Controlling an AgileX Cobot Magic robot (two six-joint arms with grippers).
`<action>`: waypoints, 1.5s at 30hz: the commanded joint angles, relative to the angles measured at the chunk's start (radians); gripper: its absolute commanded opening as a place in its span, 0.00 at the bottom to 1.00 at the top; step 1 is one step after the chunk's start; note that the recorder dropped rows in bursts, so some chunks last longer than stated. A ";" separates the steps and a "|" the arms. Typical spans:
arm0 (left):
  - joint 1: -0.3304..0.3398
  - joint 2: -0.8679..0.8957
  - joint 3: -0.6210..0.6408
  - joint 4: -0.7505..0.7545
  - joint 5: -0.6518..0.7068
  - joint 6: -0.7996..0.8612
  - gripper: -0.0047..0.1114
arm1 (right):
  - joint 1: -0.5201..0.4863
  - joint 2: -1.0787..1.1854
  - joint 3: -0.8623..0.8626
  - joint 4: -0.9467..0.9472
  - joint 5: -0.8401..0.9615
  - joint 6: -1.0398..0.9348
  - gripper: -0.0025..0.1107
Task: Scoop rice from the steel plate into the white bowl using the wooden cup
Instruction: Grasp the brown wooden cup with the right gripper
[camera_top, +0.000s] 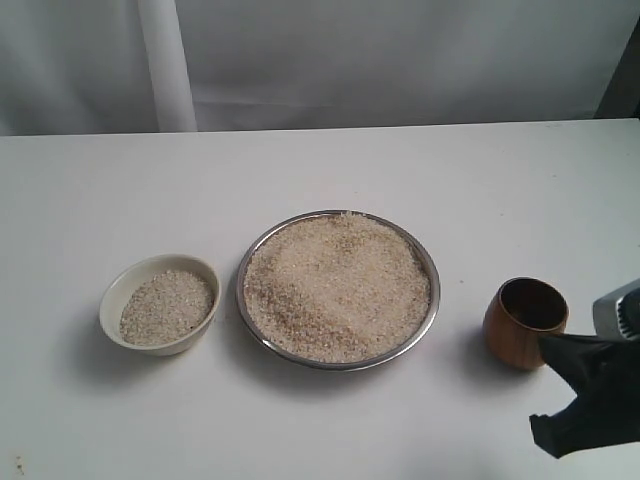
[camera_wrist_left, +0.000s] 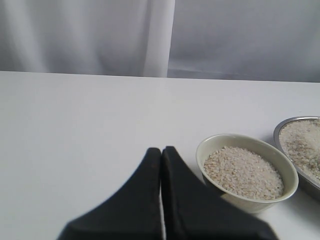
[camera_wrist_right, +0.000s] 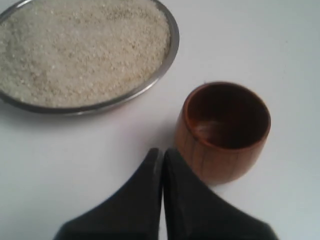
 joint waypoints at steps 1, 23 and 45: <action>-0.004 -0.003 -0.003 -0.005 -0.004 -0.001 0.04 | -0.008 0.002 0.053 -0.005 -0.014 0.003 0.02; -0.004 -0.003 -0.003 -0.005 -0.004 -0.003 0.04 | -0.049 0.317 0.081 0.004 -0.160 -0.033 0.02; -0.004 -0.003 -0.003 -0.005 -0.004 -0.003 0.04 | -0.049 0.317 0.183 0.150 -0.603 -0.034 0.75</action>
